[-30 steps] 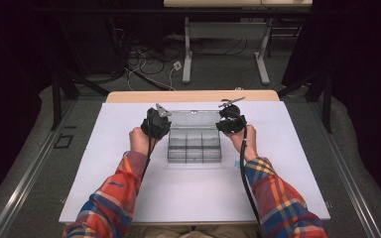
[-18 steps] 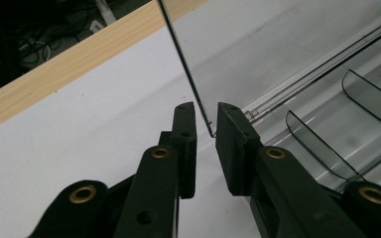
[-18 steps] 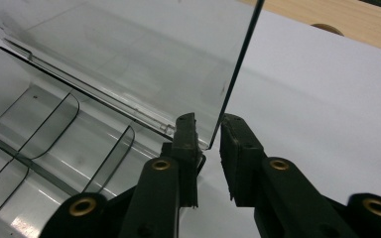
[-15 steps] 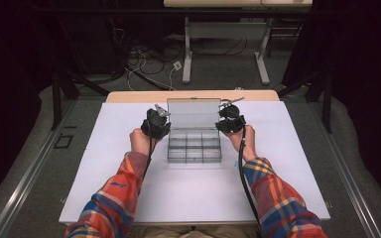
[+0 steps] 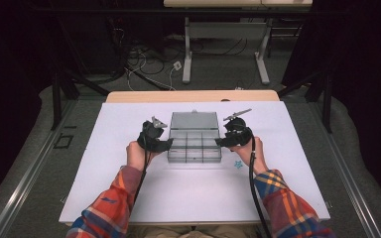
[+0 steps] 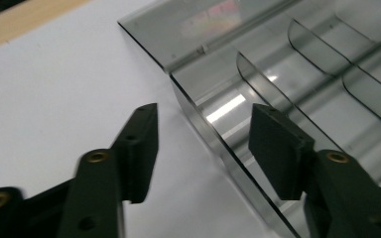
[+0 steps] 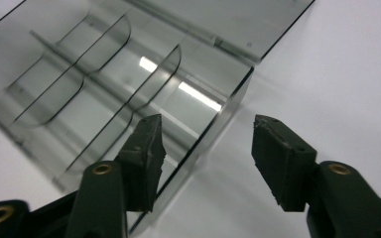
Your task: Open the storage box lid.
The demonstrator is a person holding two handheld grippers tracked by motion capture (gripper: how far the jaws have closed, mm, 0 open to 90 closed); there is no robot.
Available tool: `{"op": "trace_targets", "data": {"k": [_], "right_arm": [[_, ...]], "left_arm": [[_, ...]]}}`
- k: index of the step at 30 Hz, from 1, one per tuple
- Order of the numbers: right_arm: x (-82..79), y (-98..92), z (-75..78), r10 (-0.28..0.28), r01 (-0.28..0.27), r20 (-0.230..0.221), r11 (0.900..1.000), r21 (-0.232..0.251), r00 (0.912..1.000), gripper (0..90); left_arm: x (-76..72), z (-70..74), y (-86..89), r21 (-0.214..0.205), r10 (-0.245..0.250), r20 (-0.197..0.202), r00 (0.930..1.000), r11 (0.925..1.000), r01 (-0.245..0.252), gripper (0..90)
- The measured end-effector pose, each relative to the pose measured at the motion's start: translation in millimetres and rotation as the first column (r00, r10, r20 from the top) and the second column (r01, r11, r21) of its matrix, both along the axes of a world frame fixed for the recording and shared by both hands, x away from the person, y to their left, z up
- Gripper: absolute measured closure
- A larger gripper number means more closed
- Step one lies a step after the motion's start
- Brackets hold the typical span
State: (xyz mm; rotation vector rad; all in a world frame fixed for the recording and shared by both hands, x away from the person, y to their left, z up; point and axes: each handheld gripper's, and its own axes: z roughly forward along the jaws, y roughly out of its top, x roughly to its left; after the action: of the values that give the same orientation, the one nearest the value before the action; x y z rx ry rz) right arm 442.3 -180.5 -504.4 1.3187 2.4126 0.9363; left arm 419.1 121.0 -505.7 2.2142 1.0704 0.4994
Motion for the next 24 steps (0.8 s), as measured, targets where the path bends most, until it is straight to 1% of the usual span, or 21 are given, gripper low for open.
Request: {"op": "trace_targets", "data": {"k": [1,2,3,5,6,7,8,9,11,12,13,14,15,16,17,19,20,21,23,24], "right_arm": [[-4.0,-1.5,-0.1,0.004,-0.004,-0.008,0.9999,0.014,1.0,43.6],[-7.5,-4.4,0.0,0.013,-0.013,-0.007,0.9998,0.014,0.9999,42.4],[-10.1,-6.4,0.2,0.017,-0.017,-0.009,0.9998,0.013,0.9998,41.2],[-17.2,-11.2,0.5,0.019,-0.019,-0.006,0.9994,0.028,0.9998,38.6],[-20.3,-12.7,0.9,0.023,-0.023,-0.011,0.999,0.038,0.9997,36.9],[-23.0,-14.6,0.7,0.028,-0.028,-0.008,0.9992,0.028,0.9996,35.2],[-26.7,-15.7,0.3,0.031,-0.031,-0.011,0.9988,0.039,0.9994,33.6],[-28.9,-16.6,0.1,0.032,-0.031,-0.011,0.999,0.032,0.9994,32.6],[-33.7,-18.8,-1.5,0.044,-0.044,-0.006,0.9985,0.034,0.999,30.2],[-36.5,-19.3,-2.3,0.046,-0.045,-0.012,0.998,0.044,0.9989,29.3],[-38.6,-21.3,-3.6,0.049,-0.049,-0.008,0.9981,0.039,0.9988,28.5],[-41.4,-22.2,-3.9,0.048,-0.047,-0.023,0.9977,0.05,0.9986,27.8],[-43.0,-23.0,-4.5,0.049,-0.048,-0.012,0.9977,0.048,0.9987,27.0],[-44.6,-23.6,-4.1,0.05,-0.05,-0.015,0.9978,0.043,0.9986,26.2],[-46.5,-24.3,-2.9,0.051,-0.051,-0.016,0.9973,0.053,0.9985,25.5],[-50.3,-26.4,-1.4,0.059,-0.058,-0.01,0.9967,0.057,0.9982,24.1],[-52.2,-26.7,-0.9,0.06,-0.059,-0.011,0.9967,0.055,0.9982,23.4],[-54.0,-27.1,-0.9,0.063,-0.063,-0.013,0.9962,0.061,0.9979,22.7],[-56.2,-28.2,-1.2,0.07,-0.069,-0.015,0.9961,0.056,0.9974,21.4],[-57.5,-28.4,-1.1,0.069,-0.067,-0.024,0.9955,0.068,0.9974,20.8]], "left_arm": [[-3.9,-1.1,1.7,0.0,-0.013,-0.008,0.9999,0.9999,0.013,42.0],[-7.0,-1.8,2.7,0.002,-0.014,-0.01,0.9998,0.9999,0.014,39.6],[-11.5,-1.8,5.3,0.006,-0.025,-0.021,0.9995,0.9997,0.025,36.6],[-18.5,-3.3,9.3,-0.004,-0.027,-0.017,0.9995,0.9996,0.027,32.2],[-21.8,-3.8,11.6,-0.003,-0.027,-0.016,0.9995,0.9996,0.027,29.7],[-26.0,-4.4,15.3,-0.001,-0.029,-0.019,0.9994,0.9996,0.029,27.7],[-28.2,-5.3,17.7,-0.004,-0.035,-0.025,0.9991,0.9994,0.035,25.7],[-31.4,-7.5,20.2,-0.004,-0.035,-0.024,0.9991,0.9994,0.035,24.2],[-38.1,-11.3,24.8,0.007,-0.041,-0.034,0.9986,0.9991,0.042,20.3],[-41.1,-13.3,26.2,0.01,-0.042,-0.035,0.9985,0.9991,0.042,18.7],[-44.0,-14.1,28.4,0.021,-0.045,-0.037,0.9983,0.9987,0.046,17.2],[-46.8,-14.8,30.3,0.023,-0.046,-0.038,0.9982,0.9986,0.047,16.4],[-49.5,-15.3,32.4,0.025,-0.048,-0.038,0.9981,0.9985,0.049,15.9],[-52.1,-15.4,34.4,0.027,-0.048,-0.04,0.9981,0.9985,0.049,15.5],[-54.8,-16.2,35.5,0.022,-0.043,-0.04,0.9983,0.9988,0.044,14.3],[-59.8,-16.3,38.2,0.029,-0.045,-0.042,0.9981,0.9985,0.046,12.1],[-62.0,-16.2,39.9,0.037,-0.048,-0.039,0.9981,0.9981,0.049,11.2],[-65.0,-16.5,41.5,0.037,-0.046,-0.039,0.9982,0.9982,0.048,10.2],[-68.0,-17.2,43.7,0.044,-0.048,-0.039,0.9981,0.9978,0.05,8.2],[-69.7,-17.5,44.9,0.043,-0.047,-0.041,0.998,0.9979,0.049,7.1]]}}
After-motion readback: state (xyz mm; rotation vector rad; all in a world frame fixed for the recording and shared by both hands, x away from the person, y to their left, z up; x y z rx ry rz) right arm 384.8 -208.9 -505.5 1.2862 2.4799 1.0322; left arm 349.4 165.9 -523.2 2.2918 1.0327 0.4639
